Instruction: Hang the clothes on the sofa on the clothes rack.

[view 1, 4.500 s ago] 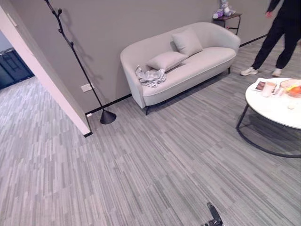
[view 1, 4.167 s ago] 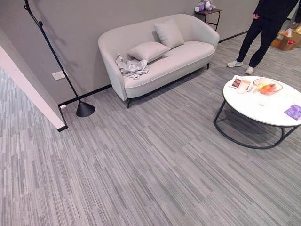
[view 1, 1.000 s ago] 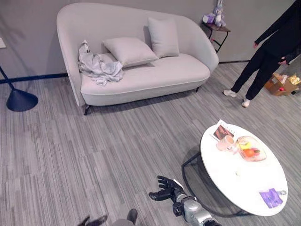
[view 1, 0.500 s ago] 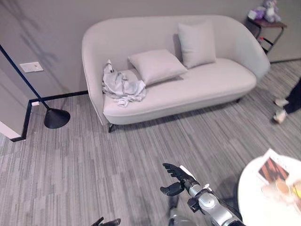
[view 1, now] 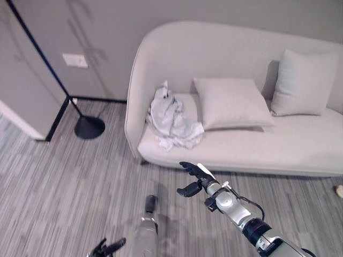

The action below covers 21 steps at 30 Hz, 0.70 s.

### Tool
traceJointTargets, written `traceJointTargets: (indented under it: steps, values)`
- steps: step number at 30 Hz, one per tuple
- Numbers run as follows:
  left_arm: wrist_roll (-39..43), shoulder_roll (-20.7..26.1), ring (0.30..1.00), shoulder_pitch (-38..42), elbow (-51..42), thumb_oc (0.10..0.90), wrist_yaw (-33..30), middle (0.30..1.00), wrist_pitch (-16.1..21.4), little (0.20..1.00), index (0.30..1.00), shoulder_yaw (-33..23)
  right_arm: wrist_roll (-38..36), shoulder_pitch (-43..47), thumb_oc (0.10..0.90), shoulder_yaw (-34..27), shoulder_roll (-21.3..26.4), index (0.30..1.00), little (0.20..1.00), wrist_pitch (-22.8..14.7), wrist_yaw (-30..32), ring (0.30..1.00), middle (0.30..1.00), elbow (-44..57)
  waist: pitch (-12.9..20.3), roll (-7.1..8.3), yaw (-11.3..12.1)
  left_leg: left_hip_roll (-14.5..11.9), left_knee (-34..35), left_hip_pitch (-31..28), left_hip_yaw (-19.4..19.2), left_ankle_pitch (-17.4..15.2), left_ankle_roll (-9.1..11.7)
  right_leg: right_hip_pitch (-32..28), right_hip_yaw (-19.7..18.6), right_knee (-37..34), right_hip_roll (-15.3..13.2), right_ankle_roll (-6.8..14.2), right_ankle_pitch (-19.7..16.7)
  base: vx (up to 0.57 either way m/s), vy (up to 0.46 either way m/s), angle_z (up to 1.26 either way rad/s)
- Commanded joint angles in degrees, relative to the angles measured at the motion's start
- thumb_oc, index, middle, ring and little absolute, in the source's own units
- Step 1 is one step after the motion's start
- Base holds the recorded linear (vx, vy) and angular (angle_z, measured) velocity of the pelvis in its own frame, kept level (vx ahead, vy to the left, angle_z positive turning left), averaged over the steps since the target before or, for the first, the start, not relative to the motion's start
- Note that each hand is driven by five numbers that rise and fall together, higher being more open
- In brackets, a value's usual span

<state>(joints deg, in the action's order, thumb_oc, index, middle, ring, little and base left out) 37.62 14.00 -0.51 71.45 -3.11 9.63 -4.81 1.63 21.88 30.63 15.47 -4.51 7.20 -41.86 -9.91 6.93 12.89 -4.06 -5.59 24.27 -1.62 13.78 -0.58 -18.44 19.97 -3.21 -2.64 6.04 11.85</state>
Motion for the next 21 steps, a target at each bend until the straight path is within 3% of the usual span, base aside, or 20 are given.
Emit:
traceJointTargets:
  steps: [1,3,7,8,9,10,11,12,13,16,21]
  values:
    - [3.15,-1.43,0.900,2.59,1.69,0.800,-1.53,0.900,2.23,0.900,0.900,2.29,9.00,7.48,0.800,-2.86,3.07,0.900,0.900,-1.22,9.55,0.900,0.900,-0.80,1.41,-1.95,2.95,-6.55,9.62,-5.77,0.32,-3.70,6.65,9.61,0.13,-1.05,2.80,-2.27,-2.28,0.49,0.450,0.80]
    - [2.01,-0.87,0.900,2.43,2.51,0.800,-1.66,0.900,1.94,0.900,0.900,2.39,11.32,7.65,0.800,-2.98,2.33,0.900,0.900,-0.91,10.89,0.900,0.900,-2.42,1.65,-1.33,4.13,-5.56,6.93,-6.30,1.69,-3.80,5.99,7.94,-0.80,1.12,1.57,-1.64,-1.39,0.36,0.379,0.33]
    - [-2.66,1.26,0.900,2.54,1.64,0.800,-2.95,0.900,2.91,0.900,0.900,5.06,15.50,8.69,0.800,-4.27,1.84,0.900,0.900,0.29,15.50,0.900,0.900,-7.33,2.75,0.52,6.16,-2.93,3.08,-6.75,-0.14,-7.01,3.73,8.46,0.52,7.63,-3.06,1.37,-2.64,0.25,0.349,-0.13]
    - [-5.56,2.43,0.900,2.89,-0.71,0.800,-3.46,0.900,3.33,0.900,0.900,7.49,15.77,9.58,0.800,-4.70,1.83,0.900,0.900,0.53,16.96,0.900,0.900,-9.15,2.48,0.21,6.32,-1.86,2.81,-7.43,-0.25,-8.07,2.50,11.51,1.47,14.62,-5.35,2.59,-4.48,0.16,0.331,-0.05]
    - [-5.57,2.41,0.900,2.91,-0.72,0.800,-3.47,0.900,3.32,0.900,0.900,7.51,15.77,9.60,0.800,-4.71,1.86,0.900,0.900,0.53,16.96,0.900,0.900,-9.16,2.73,0.18,6.31,-1.92,2.79,-7.09,-0.20,-7.96,2.45,11.84,1.47,14.64,-5.28,2.59,-4.58,0.15,0.363,-0.09]
    - [-7.82,3.61,0.900,3.82,-2.71,0.800,-3.99,0.900,3.95,0.900,0.900,9.77,16.60,10.80,0.800,-5.77,2.67,0.900,0.900,0.98,19.44,0.900,0.900,-8.51,2.16,-0.51,5.62,-1.04,3.12,-7.79,-0.12,-9.19,1.36,15.93,-0.12,18.68,-5.86,3.46,-6.78,0.06,0.159,-0.03]
    - [-7.82,3.58,0.900,3.85,-2.71,0.800,-4.00,0.900,3.94,0.900,0.900,9.79,16.60,10.81,0.800,-5.78,2.70,0.900,0.900,0.97,19.44,0.900,0.900,-8.52,2.38,-0.59,5.61,-1.16,3.11,-7.49,-0.05,-9.08,1.36,16.18,-0.10,18.59,-5.71,3.41,-6.95,0.06,0.198,0.09]
    - [-8.40,3.91,0.900,5.82,-4.91,0.800,-4.23,0.900,4.89,0.900,0.900,12.82,16.68,12.44,0.800,-4.50,3.60,0.900,0.900,1.54,19.49,0.900,0.900,-9.58,0.74,-0.67,4.57,0.00,4.08,-7.40,0.47,-9.15,1.61,18.42,-0.80,13.52,-3.99,2.08,-4.84,0.02,0.051,0.41]
    - [-7.74,3.72,0.900,5.38,-5.61,0.800,-3.78,0.900,4.61,0.900,0.900,11.88,16.18,11.79,0.800,-6.46,4.38,0.900,0.900,1.10,20.85,0.900,0.900,-8.13,0.92,-1.07,4.15,0.33,3.79,-7.09,1.26,-9.35,1.61,17.54,0.01,11.24,-3.97,2.17,-5.08,0.07,0.063,0.60]
    - [-7.46,2.89,0.900,4.92,-3.55,0.800,-3.76,0.900,4.53,0.900,0.900,10.81,16.90,11.41,0.800,-4.60,3.06,0.900,0.900,1.55,19.94,0.900,0.900,-10.06,0.67,-0.05,5.24,1.31,4.20,-7.13,0.94,-10.03,2.09,15.72,1.42,3.43,-3.26,1.13,-4.87,0.09,0.012,0.36]
    - [-5.97,-0.39,0.900,4.31,-2.77,0.800,-2.97,0.900,5.12,0.900,0.900,13.48,12.48,13.32,0.800,-1.66,-1.02,0.900,0.900,0.62,19.07,0.900,0.900,-20.42,-1.41,-0.39,6.37,1.15,4.90,-4.20,2.81,-8.73,2.86,17.07,0.49,-1.49,-1.74,0.46,-6.85,-0.04,-0.007,0.13]
